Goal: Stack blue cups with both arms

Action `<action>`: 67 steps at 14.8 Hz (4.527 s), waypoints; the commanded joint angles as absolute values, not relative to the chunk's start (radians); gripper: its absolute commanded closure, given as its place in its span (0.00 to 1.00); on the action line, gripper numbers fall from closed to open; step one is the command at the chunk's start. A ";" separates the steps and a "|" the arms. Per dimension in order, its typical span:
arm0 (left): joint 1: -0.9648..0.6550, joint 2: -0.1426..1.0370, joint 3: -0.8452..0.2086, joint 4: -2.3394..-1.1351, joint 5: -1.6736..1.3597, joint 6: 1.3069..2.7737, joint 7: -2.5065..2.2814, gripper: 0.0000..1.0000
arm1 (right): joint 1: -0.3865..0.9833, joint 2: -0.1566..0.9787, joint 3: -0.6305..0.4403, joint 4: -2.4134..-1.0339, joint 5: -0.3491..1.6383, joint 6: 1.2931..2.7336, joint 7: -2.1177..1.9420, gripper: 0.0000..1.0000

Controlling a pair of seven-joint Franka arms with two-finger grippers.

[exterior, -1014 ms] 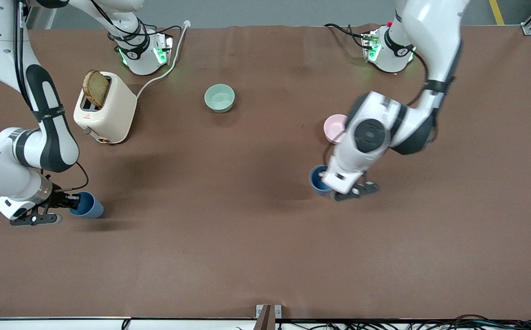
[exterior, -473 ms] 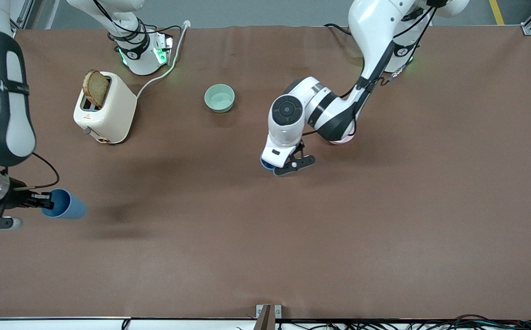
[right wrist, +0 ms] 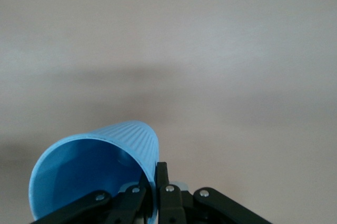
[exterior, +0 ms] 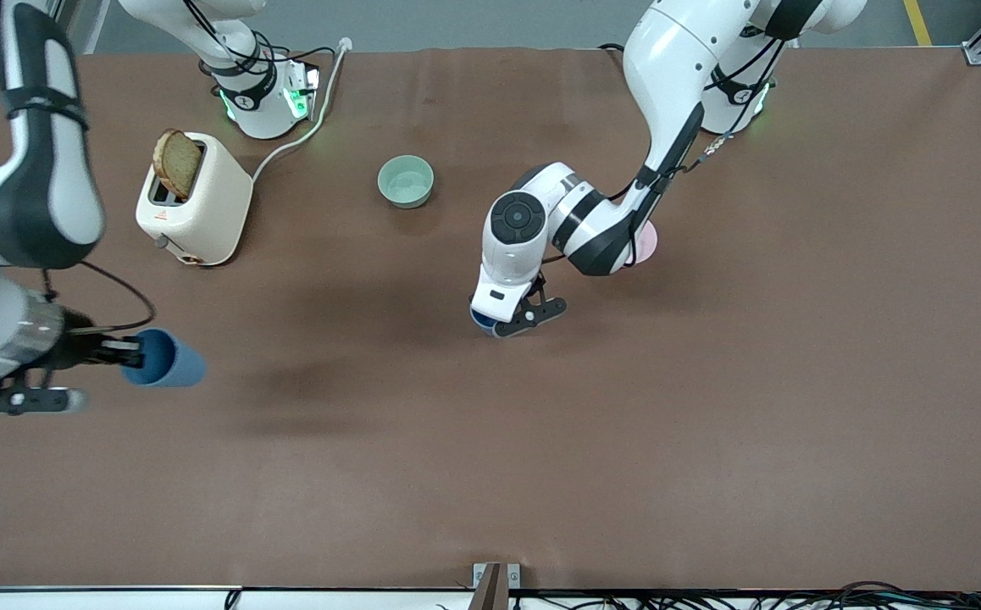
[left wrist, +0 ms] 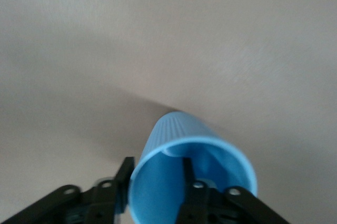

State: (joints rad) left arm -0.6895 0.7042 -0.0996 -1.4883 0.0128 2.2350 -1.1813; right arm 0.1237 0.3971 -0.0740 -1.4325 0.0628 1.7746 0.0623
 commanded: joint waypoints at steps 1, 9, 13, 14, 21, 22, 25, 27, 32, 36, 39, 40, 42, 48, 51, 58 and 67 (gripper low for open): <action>-0.649 0.600 -0.087 -1.480 0.021 2.144 -1.184 0.00 | 0.230 0.376 -0.081 -1.439 0.069 1.756 0.194 0.99; -0.347 0.290 -0.091 -1.416 0.103 1.709 -0.778 0.00 | 0.569 0.396 -0.083 -1.393 0.127 1.778 0.631 0.99; -0.229 0.166 -0.091 -1.414 0.101 1.585 -0.580 0.00 | 0.692 0.432 -0.083 -1.385 0.129 1.865 0.777 0.99; -0.195 0.137 -0.091 -1.414 0.101 1.550 -0.545 0.00 | 0.713 0.440 -0.083 -1.385 0.127 1.867 0.796 0.99; -0.029 0.025 -0.092 -1.417 0.077 1.496 -0.205 0.00 | 0.782 0.549 -0.084 -1.385 0.121 1.989 0.848 0.99; -0.011 0.020 -0.089 -1.422 0.063 1.491 -0.137 0.00 | 0.785 0.552 -0.084 -1.387 0.118 1.993 0.847 0.99; 0.011 0.008 -0.089 -1.424 0.052 1.474 -0.083 0.00 | 0.790 0.557 -0.084 -1.388 0.117 1.994 0.848 0.99; 0.011 0.005 -0.091 -1.425 0.052 1.460 -0.061 0.00 | 0.805 0.572 -0.084 -1.388 0.117 1.997 0.848 0.99; 0.008 -0.044 -0.086 -1.497 0.049 1.470 -0.041 0.00 | 0.805 0.589 -0.084 -1.390 0.117 2.039 0.847 0.99; 0.011 -0.048 -0.090 -1.499 0.017 1.467 -0.043 0.00 | 0.804 0.591 -0.086 -1.393 0.115 2.037 0.845 0.99; 0.041 -0.069 -0.133 -1.520 0.012 1.462 -0.043 0.00 | 0.805 0.591 -0.086 -1.396 0.107 2.034 0.844 0.99; 0.046 -0.074 -0.135 -1.522 0.012 1.462 -0.043 0.00 | 0.805 0.592 -0.086 -1.396 0.106 2.034 0.844 0.99; 0.048 -0.075 -0.137 -1.522 0.012 1.459 -0.046 0.00 | 0.805 0.592 -0.086 -1.397 0.095 2.034 0.844 0.99; 0.043 -0.074 -0.137 -1.517 0.005 1.443 -0.043 0.00 | 0.807 0.595 -0.086 -1.407 0.086 2.029 0.841 0.99; 0.043 -0.074 -0.137 -1.517 0.005 1.443 -0.041 0.00 | 0.807 0.598 -0.086 -1.407 0.080 2.034 0.844 0.98; 0.045 -0.074 -0.137 -1.514 0.003 1.420 -0.043 0.00 | 0.818 0.623 -0.086 -1.407 0.077 2.039 0.845 0.95; 0.049 -0.067 -0.133 -1.511 0.003 1.420 -0.020 0.00 | 0.808 0.629 -0.086 -1.402 0.074 2.034 0.842 0.77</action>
State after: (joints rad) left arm 0.0316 -0.0517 -0.1266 -1.5014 0.0182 1.4296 -0.0457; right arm 0.8099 0.6299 -0.0809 -1.4059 0.0908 2.0343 0.8326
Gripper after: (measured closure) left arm 0.000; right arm 0.855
